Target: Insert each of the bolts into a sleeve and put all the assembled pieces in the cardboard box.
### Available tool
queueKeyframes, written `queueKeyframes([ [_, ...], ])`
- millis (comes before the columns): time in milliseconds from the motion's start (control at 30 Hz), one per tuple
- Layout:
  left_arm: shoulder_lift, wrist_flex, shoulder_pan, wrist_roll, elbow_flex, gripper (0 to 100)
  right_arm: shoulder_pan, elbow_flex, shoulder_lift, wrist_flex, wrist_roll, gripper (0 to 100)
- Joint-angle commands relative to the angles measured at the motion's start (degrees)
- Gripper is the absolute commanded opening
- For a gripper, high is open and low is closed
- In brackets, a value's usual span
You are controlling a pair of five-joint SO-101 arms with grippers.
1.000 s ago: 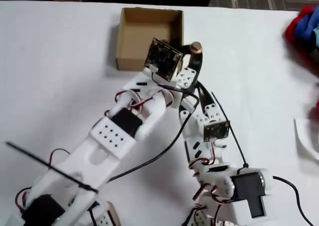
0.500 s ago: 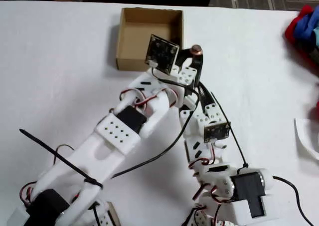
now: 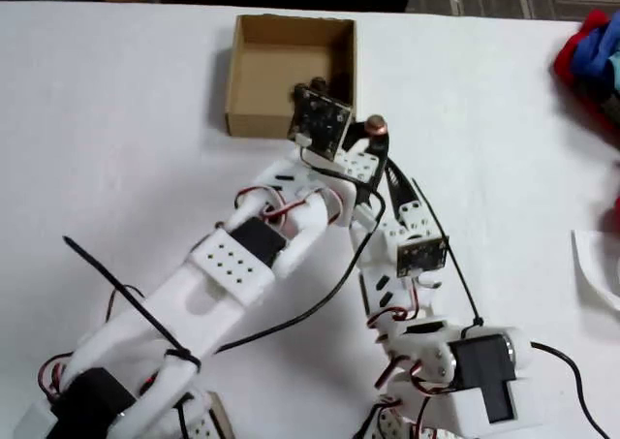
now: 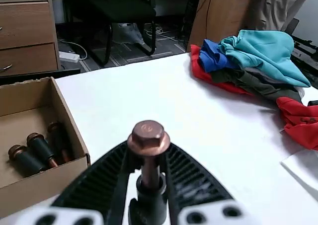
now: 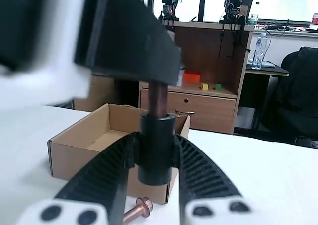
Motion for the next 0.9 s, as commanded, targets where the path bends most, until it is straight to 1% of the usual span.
queueKeyframes([
  [0, -0.18, 0.35, -0.18, 0.35, -0.13, 2, 1.27, -1.76, -0.13, -1.71, 0.18, 2.1],
  [67, -0.26, 3.25, -0.09, 0.0, -0.66, 3, 1.27, -1.76, -0.13, -1.71, 0.18, 2.1],
  [100, -0.26, 4.66, -0.09, -1.67, -0.75, 3, 1.36, -1.76, -0.13, -1.71, 0.18, 2.1],
  [233, -0.26, 9.32, -0.09, -14.59, -0.75, 3, 1.36, -1.76, -0.13, -1.71, 0.18, 2.1],
  [300, -0.44, 11.25, 0.0, -17.67, -0.75, 7, 1.36, -1.76, -0.13, -1.63, 0.18, 2.1],
  [400, -0.7, 13.54, -0.18, -15.3, -0.75, 14, 1.36, -1.76, -0.13, -1.54, 0.18, 2.1],
  [467, -0.7, 13.8, -0.18, -12.92, -0.75, 17, 1.36, -1.76, -0.13, -1.45, 0.18, 2.1],
  [567, -0.79, 13.36, -0.18, -11.69, -0.84, 17, 1.36, -1.76, -0.13, -1.45, 0.18, 2.1],
  [800, -0.88, 14.15, -0.18, -11.78, -5.76, 17, 1.36, -1.76, 0.04, -1.45, 0.18, 2.1],
  [867, -0.88, 16.79, 0.0, -11.78, -7.87, 17, 1.36, -1.76, 0.13, -1.45, 0.18, 2.1],
])
